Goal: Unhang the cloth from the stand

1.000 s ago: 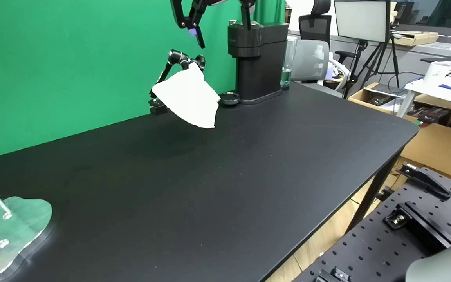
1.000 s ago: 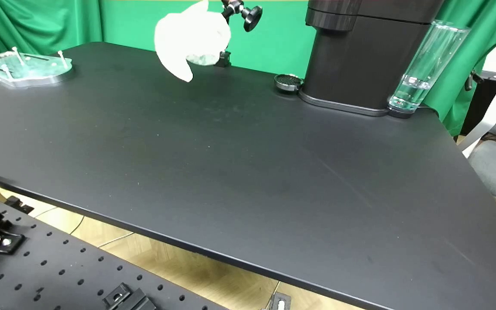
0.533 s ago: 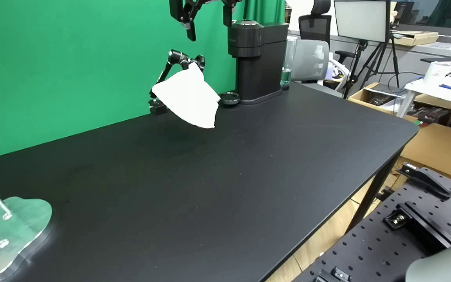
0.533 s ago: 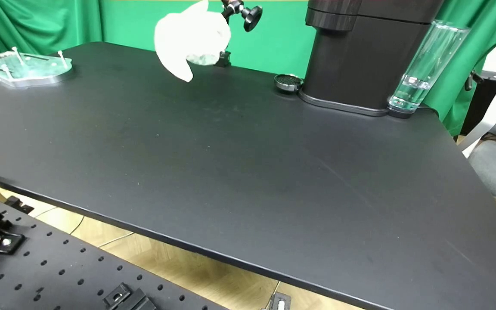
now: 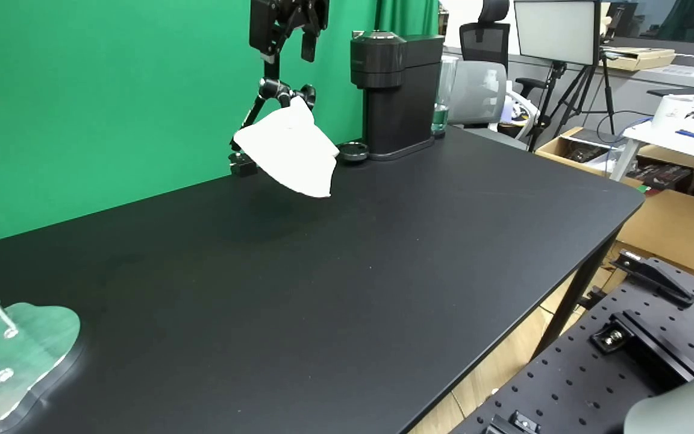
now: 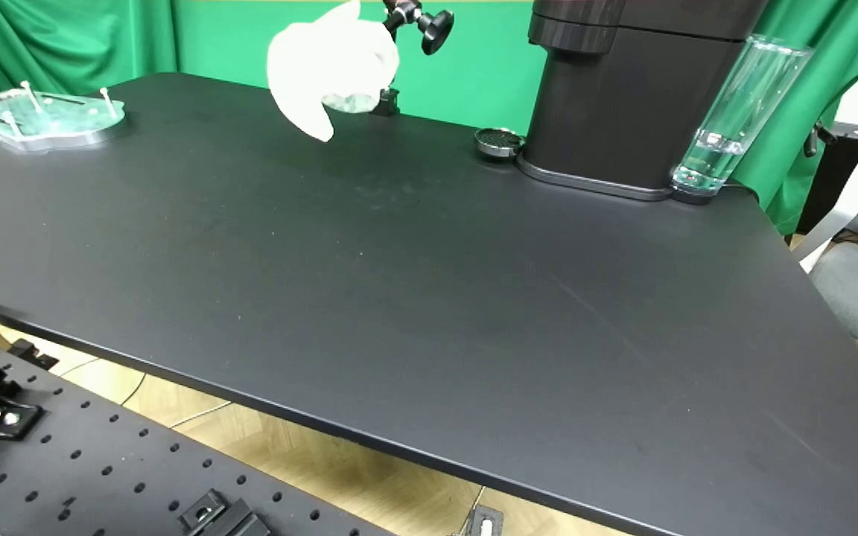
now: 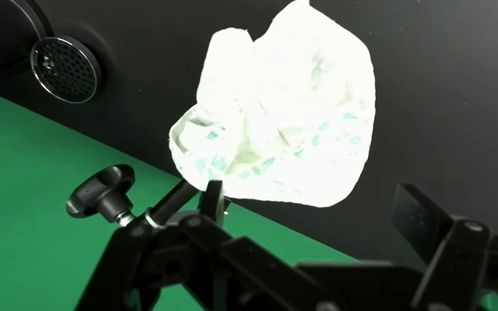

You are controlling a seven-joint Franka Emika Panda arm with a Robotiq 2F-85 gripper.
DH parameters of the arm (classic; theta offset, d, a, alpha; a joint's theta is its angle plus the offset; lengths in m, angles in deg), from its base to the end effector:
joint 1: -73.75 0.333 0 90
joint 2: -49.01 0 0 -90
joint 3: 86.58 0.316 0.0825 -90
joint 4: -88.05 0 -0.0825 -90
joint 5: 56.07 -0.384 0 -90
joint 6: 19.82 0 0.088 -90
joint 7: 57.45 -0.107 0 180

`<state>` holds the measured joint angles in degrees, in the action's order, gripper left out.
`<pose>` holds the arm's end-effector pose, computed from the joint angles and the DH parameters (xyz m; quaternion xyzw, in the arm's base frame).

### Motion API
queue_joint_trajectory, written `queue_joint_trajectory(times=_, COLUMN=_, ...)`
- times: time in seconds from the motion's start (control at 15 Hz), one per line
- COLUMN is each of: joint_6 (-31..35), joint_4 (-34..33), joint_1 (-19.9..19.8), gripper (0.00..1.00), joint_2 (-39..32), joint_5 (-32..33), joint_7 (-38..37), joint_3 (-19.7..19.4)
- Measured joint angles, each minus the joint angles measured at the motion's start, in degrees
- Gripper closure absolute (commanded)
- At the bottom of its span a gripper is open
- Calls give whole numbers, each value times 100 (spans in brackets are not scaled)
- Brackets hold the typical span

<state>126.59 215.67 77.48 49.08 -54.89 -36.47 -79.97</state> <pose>0.5456 0.0999 0.4077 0.9478 0.2735 0.1625 0.0223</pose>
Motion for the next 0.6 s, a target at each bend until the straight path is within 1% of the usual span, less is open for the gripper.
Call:
queue_joint_trajectory(times=0.2, joint_6=-9, joint_4=-305, joint_1=-47, gripper=0, joint_2=-420, joint_5=-96, joint_7=492, joint_3=-110)
queue_joint_trajectory(times=0.6, joint_6=-9, joint_4=-644, joint_1=-211, gripper=0, joint_2=-883, joint_5=-68, joint_7=479, joint_3=-241)
